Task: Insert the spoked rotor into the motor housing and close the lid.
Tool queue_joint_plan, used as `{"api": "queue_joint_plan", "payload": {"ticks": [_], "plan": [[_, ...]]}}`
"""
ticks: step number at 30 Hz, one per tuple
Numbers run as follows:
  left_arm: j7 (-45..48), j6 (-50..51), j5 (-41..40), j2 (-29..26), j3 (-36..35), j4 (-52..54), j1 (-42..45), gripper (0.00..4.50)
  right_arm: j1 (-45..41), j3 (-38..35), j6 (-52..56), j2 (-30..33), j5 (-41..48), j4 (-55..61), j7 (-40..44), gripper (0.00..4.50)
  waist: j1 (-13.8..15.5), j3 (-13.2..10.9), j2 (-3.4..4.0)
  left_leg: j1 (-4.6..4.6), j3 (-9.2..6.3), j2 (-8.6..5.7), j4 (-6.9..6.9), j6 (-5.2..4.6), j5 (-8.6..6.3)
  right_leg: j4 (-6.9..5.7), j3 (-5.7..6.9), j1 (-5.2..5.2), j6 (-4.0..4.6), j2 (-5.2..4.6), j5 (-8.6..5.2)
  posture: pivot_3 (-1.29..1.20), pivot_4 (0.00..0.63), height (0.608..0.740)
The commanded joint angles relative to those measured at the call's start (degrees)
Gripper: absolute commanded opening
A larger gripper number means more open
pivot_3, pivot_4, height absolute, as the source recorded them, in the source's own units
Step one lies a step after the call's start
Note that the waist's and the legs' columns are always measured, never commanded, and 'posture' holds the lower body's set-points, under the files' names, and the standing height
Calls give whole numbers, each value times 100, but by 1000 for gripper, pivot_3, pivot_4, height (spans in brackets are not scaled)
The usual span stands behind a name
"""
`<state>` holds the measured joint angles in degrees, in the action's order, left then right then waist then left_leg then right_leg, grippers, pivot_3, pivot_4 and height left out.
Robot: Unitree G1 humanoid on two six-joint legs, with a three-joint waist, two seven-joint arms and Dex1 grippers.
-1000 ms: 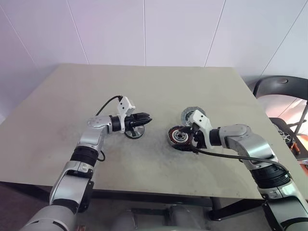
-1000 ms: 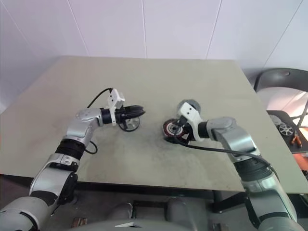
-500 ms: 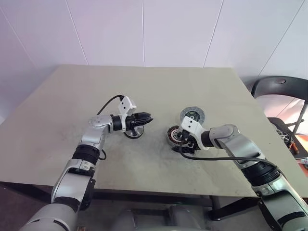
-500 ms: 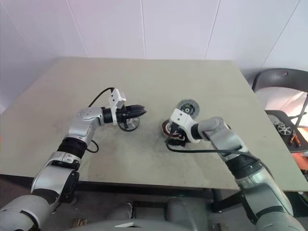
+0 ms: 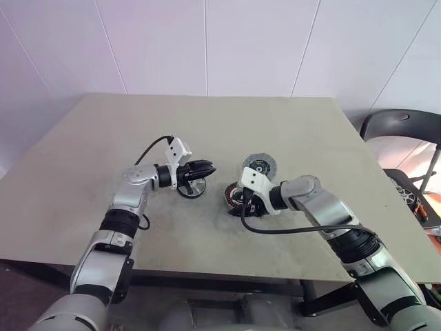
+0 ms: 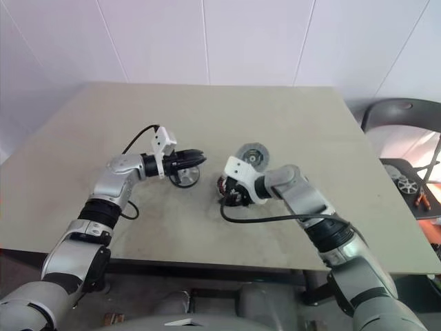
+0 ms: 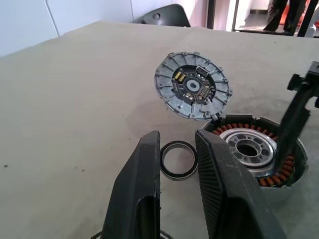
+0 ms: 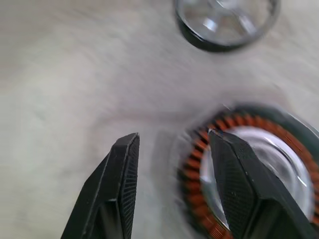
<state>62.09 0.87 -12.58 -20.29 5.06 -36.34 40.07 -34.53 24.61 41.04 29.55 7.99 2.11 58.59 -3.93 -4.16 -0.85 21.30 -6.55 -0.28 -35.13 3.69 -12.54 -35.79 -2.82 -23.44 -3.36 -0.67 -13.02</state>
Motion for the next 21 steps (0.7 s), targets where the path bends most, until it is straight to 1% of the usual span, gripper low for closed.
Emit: {"api": "queue_joint_plan", "payload": {"ticks": [1,6,8,12,14,16,19,21], "plan": [[232,152,-154,-39,-49,433,-67,681,-209,152,46,-60,102,253,252,2277,-1,0,0,0,0,0,0,0,0,0,0,0,0,0,0,0,0,740],[262,268,-113,-37,-31,601,-151,681,-313,282,-63,-175,-32,88,218,2277,0,0,0,-2,-1,0,-4,0,0,-6,0,0,1,0,0,0,0,740],[248,266,-111,-29,-51,605,-156,681,-337,148,-28,-207,88,110,244,2277,0,0,0,-2,-1,0,-6,0,0,-8,0,0,1,0,0,0,0,740],[269,290,-131,24,-43,566,-150,681,-365,-239,-41,-43,243,24,248,2277,6,0,0,-2,-1,0,-7,0,0,-9,0,0,1,0,0,0,0,740],[297,307,-142,65,-25,549,-138,681,-389,-512,-64,103,275,-88,183,2649,12,0,0,-1,-1,0,-7,0,0,-9,0,0,0,0,0,0,0,740],[317,308,-140,105,-18,503,-106,681,-391,-720,-77,238,296,-163,140,3161,27,0,0,-1,0,-1,-8,0,0,-8,0,1,0,-1,0,0,0,740],[393,265,-107,196,18,326,3,681,-294,-990,-95,400,294,-276,-1,4194,27,0,0,-1,0,-2,-9,0,0,-7,0,1,1,-1,0,0,0,740],[452,248,-96,243,30,234,66,681,-219,-1104,-112,475,290,-299,-50,4194,23,0,0,-2,0,-2,-8,0,0,-8,0,1,1,0,0,0,0,740]]}}
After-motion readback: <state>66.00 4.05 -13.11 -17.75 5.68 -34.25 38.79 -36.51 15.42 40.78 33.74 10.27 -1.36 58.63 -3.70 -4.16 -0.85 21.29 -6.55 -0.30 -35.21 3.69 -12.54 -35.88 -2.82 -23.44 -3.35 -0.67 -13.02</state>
